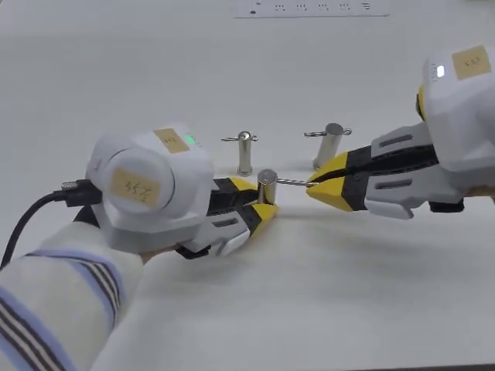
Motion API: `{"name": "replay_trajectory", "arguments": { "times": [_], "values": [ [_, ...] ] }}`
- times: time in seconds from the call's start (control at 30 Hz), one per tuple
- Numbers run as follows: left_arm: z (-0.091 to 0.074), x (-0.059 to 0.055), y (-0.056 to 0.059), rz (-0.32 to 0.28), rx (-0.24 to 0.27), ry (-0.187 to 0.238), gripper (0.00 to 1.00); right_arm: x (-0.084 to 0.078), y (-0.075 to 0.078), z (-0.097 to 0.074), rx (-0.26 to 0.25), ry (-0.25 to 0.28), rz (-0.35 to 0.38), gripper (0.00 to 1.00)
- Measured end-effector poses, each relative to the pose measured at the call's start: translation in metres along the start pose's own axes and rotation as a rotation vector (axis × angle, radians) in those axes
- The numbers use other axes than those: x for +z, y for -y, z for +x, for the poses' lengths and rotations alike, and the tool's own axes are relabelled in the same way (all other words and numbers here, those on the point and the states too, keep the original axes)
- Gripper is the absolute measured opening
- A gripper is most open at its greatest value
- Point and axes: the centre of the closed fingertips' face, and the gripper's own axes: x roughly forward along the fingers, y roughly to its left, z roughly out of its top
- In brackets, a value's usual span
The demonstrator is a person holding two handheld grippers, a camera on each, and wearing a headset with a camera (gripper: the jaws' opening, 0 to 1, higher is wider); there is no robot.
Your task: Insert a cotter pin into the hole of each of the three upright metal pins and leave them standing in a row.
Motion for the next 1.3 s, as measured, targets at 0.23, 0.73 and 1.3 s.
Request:
{"name": "replay_trajectory", "arguments": {
  "times": [0.23,0.73,1.3],
  "values": [
    [0.000,0.000,0.000,0.003,0.000,-0.007,0.11,0.005,0.002,0.010,-0.001,0.025,-0.003,0.04],
    [0.001,0.001,0.000,0.000,0.000,-0.010,0.11,0.007,-0.003,0.012,0.019,0.009,-0.023,0.12],
    [0.001,-0.001,-0.001,-0.004,0.000,-0.011,0.11,0.016,-0.006,0.009,0.014,0.019,-0.045,0.03]
  ]
}}
